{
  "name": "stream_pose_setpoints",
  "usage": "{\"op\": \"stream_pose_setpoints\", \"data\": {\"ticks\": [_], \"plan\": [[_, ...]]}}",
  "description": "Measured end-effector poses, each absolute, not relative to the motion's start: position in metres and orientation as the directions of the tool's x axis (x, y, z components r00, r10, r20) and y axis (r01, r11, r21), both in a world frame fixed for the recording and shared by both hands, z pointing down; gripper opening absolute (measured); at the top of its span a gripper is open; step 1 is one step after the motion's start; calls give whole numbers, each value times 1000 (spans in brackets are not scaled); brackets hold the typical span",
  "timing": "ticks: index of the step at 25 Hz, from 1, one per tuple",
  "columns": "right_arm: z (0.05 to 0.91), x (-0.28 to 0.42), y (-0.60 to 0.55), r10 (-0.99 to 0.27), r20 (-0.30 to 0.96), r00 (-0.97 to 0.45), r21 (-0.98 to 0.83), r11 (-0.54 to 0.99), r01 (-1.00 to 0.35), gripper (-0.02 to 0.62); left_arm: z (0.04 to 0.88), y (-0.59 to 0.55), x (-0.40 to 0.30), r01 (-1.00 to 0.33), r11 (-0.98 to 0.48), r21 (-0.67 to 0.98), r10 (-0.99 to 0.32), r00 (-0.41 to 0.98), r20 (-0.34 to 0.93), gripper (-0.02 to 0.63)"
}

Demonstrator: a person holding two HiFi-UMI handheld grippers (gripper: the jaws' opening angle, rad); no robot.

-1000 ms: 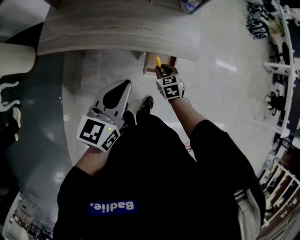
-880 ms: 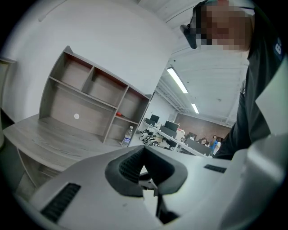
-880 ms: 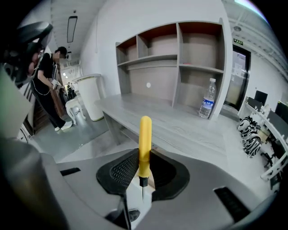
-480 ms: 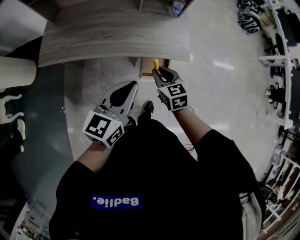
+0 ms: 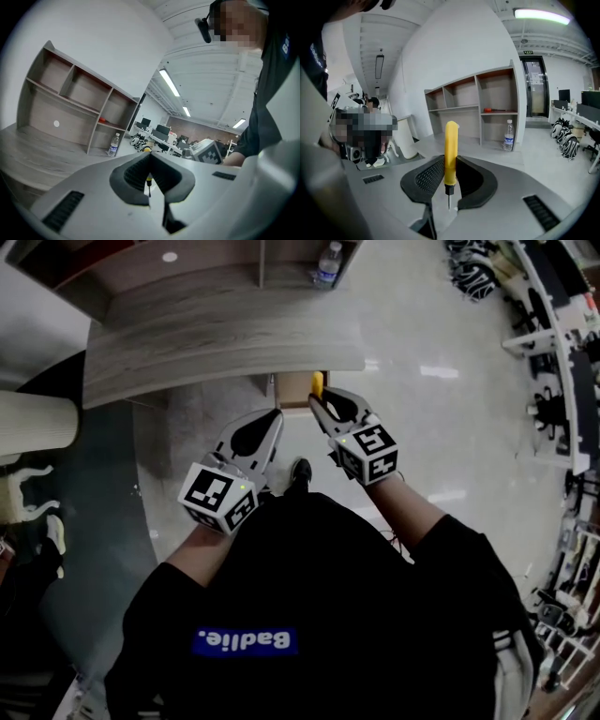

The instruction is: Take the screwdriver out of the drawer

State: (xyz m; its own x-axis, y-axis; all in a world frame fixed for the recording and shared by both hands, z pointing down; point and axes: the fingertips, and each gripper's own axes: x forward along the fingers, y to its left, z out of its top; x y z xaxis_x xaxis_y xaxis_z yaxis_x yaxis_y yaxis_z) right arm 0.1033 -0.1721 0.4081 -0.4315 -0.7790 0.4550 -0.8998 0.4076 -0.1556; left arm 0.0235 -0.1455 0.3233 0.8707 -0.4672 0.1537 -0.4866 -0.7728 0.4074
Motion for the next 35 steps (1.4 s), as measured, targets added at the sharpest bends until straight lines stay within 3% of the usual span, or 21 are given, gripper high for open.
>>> {"op": "stream_pose_setpoints", "data": {"ticks": [21,35], "plan": [[318,68,-140,-785,253,-565,-265,506,-821,97,306,-130,13,-468,-799,378,-444,883,154,-3],[306,55,-139,-772,227,-594,-256,541,-801,97,302,-131,6,-478,-794,375,-460,876,142,-3]]}}
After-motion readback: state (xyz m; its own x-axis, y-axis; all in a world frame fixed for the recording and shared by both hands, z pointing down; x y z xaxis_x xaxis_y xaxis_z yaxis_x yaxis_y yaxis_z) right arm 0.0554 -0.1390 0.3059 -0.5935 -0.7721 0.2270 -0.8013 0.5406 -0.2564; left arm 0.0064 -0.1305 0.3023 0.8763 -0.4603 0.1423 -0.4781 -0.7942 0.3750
